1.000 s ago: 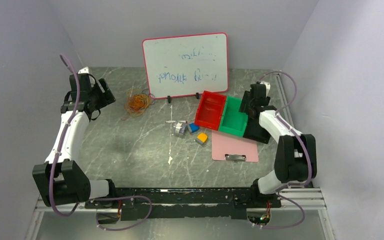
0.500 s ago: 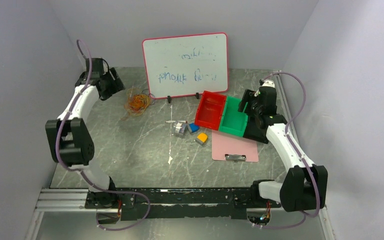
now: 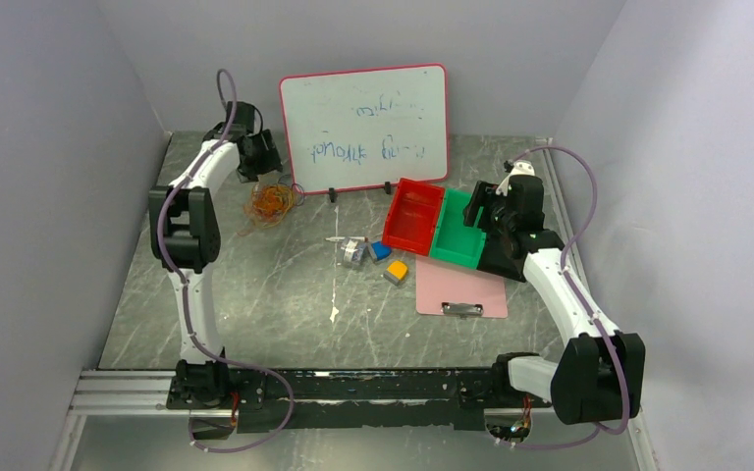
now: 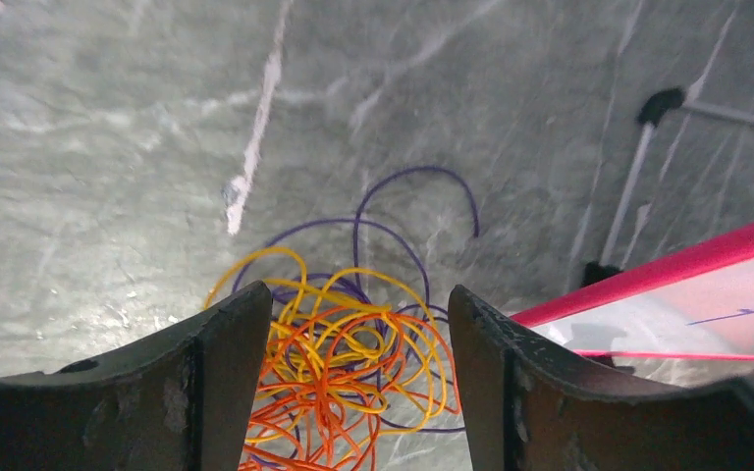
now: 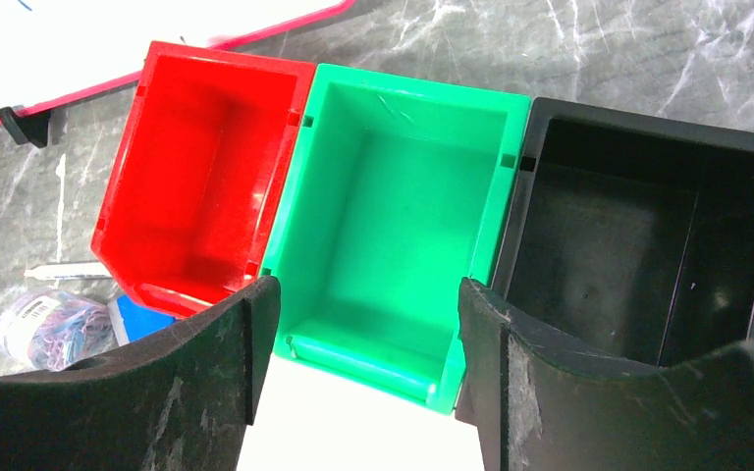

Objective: Untangle the cables

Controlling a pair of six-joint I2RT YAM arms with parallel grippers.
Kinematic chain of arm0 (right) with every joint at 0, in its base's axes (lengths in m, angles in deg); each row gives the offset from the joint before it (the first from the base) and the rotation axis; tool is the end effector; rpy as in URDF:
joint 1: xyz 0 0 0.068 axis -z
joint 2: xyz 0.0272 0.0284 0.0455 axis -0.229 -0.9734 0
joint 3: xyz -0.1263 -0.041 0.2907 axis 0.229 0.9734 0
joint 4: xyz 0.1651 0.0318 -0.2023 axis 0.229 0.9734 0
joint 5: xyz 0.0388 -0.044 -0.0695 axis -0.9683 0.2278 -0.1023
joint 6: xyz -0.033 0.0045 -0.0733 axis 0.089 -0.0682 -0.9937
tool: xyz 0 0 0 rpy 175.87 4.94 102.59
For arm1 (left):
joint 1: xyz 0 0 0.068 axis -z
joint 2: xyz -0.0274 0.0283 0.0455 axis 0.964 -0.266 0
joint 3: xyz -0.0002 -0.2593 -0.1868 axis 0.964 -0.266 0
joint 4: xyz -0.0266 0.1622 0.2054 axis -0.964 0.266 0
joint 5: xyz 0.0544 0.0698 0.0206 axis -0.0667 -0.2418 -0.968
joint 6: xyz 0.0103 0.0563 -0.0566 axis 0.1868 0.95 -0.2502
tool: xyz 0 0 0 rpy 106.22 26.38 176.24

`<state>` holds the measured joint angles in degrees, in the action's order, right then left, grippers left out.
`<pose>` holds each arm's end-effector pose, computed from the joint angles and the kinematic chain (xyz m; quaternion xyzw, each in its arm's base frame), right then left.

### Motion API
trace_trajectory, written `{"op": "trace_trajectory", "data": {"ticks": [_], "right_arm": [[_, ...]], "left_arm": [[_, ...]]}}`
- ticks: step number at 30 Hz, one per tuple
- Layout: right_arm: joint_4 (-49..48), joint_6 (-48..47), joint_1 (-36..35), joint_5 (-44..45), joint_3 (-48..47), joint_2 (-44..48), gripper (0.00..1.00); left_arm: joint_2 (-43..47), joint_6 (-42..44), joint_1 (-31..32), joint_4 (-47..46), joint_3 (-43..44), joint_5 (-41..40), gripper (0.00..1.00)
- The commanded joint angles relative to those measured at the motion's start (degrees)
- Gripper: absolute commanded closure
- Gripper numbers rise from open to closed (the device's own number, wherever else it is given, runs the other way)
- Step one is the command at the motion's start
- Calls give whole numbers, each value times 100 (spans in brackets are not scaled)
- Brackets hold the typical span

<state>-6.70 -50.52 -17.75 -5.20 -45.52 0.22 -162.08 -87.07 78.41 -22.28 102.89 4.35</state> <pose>0.2783 0.0250 0.2971 0.0563 0.8713 0.0949 0.4781 0.5415 -0.0365 0.2329 -0.1766 0.9272 -0.0850 0.3191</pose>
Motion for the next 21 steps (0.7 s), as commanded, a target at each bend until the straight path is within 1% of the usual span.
{"op": "trace_trajectory", "data": {"ticks": [1, 5, 8, 12, 14, 17, 21], "right_arm": [[-29, -50, -5, -39, -3, 140, 30], [-44, -51, 0, -127, 8, 70, 29], [-39, -61, -5, -116, 15, 38, 30], [-56, -19, -5, -180, 41, 22, 30], [-67, -1, -5, -219, 42, 14, 30], [-79, 10, -5, -238, 29, 0, 30], [-79, 2, 1, -279, -13, -43, 30]], "left_arm": [[-54, 91, 28, 300, -55, -129, 29], [45, 192, 107, 145, -449, -94, 29], [24, 363, 229, 195, -544, -206, 31], [-9, 385, 300, 389, -619, -328, 33], [63, 608, 318, 347, -795, -366, 36], [189, 679, 341, 318, -1017, -423, 43], [408, 729, 443, 284, -1405, -519, 46]]}}
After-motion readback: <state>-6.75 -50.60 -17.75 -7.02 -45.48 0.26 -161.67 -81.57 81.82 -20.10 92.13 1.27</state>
